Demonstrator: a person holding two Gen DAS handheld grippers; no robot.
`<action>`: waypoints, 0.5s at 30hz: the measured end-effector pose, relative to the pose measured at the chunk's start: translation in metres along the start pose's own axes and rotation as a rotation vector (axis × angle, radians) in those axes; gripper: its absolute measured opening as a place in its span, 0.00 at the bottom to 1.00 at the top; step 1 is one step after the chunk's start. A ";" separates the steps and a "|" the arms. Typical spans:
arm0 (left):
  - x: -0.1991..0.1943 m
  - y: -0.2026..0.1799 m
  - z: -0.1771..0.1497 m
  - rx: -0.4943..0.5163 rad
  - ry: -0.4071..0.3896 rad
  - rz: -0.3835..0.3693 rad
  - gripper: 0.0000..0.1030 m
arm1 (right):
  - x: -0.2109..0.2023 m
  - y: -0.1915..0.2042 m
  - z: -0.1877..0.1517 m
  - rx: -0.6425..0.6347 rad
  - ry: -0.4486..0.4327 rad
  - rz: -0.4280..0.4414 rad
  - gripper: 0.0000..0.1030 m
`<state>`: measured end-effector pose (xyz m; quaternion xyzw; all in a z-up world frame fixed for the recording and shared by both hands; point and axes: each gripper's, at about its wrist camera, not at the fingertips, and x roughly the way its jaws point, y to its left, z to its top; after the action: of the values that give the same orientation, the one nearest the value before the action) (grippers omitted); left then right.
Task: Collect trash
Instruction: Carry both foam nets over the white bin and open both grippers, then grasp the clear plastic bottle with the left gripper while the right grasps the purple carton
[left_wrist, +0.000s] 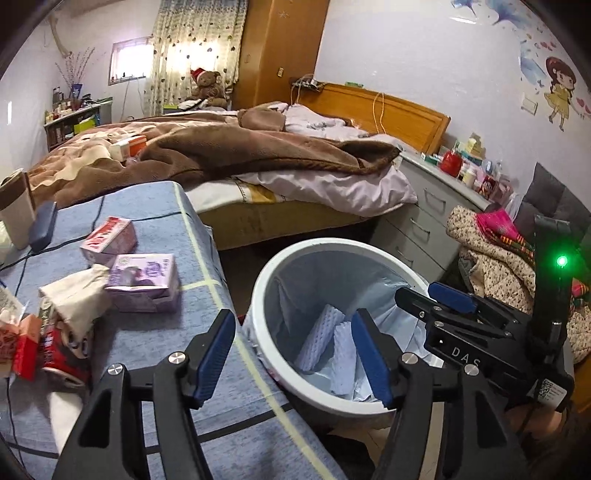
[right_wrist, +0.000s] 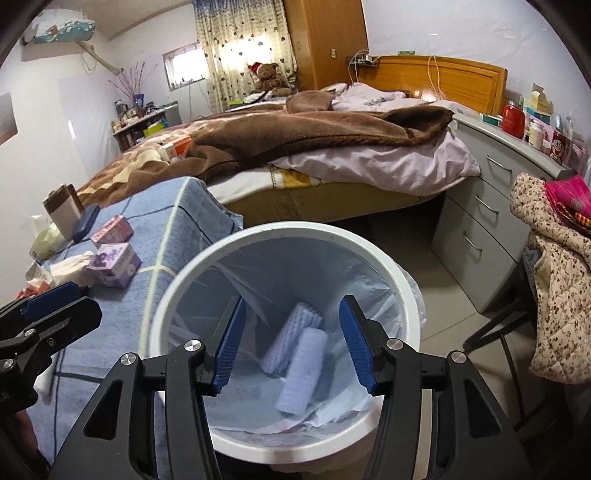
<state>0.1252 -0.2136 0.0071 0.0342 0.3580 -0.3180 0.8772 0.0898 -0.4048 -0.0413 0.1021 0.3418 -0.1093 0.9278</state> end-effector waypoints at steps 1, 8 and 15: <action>-0.004 0.002 -0.001 -0.001 -0.007 0.006 0.65 | -0.001 0.002 0.001 -0.002 -0.003 0.004 0.53; -0.029 0.029 -0.005 -0.020 -0.048 0.074 0.69 | -0.008 0.028 0.002 -0.028 -0.034 0.050 0.53; -0.056 0.073 -0.016 -0.088 -0.080 0.131 0.70 | -0.007 0.068 0.001 -0.080 -0.058 0.129 0.53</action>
<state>0.1278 -0.1210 0.0192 0.0062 0.3332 -0.2452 0.9104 0.1036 -0.3395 -0.0281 0.0836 0.3115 -0.0386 0.9458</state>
